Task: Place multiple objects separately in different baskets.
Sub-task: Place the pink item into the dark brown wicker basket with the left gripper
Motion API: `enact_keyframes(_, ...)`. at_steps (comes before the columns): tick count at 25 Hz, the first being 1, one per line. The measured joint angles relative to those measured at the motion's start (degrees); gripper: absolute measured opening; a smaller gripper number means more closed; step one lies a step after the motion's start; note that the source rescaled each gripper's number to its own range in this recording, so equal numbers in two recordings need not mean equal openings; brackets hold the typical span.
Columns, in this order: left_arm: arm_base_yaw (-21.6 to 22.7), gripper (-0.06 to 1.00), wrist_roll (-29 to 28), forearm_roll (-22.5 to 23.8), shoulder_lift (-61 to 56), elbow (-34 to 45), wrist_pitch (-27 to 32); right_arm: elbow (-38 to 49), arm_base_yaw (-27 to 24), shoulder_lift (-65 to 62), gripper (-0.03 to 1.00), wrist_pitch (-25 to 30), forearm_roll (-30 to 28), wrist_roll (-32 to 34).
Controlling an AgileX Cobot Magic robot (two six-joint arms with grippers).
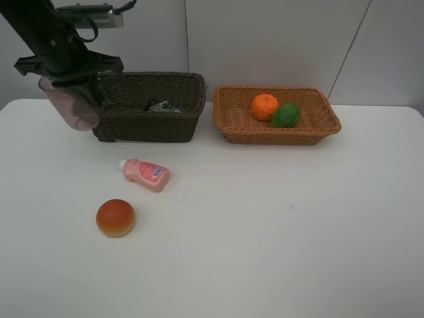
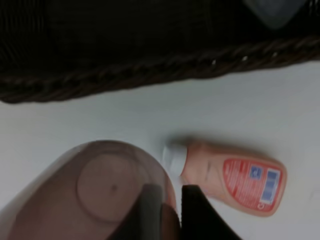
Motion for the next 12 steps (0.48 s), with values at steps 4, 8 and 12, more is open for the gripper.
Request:
enact_keyframes(4,0.00,0.00,0.00,0.75,6.44,-11.38,2.11,0.00,0.00,0.00,0.63,0.00,0.00,0.00)
enact_keyframes(8,0.00,0.00,0.00,0.75,12.92,-19.64,1.51,0.00,0.00,0.00,0.63,0.00,0.00,0.00)
enact_keyframes(12,0.00,0.00,0.40,1.98,17.47,-21.97,-1.21,0.00,0.00,0.00,0.63,0.00,0.00,0.00)
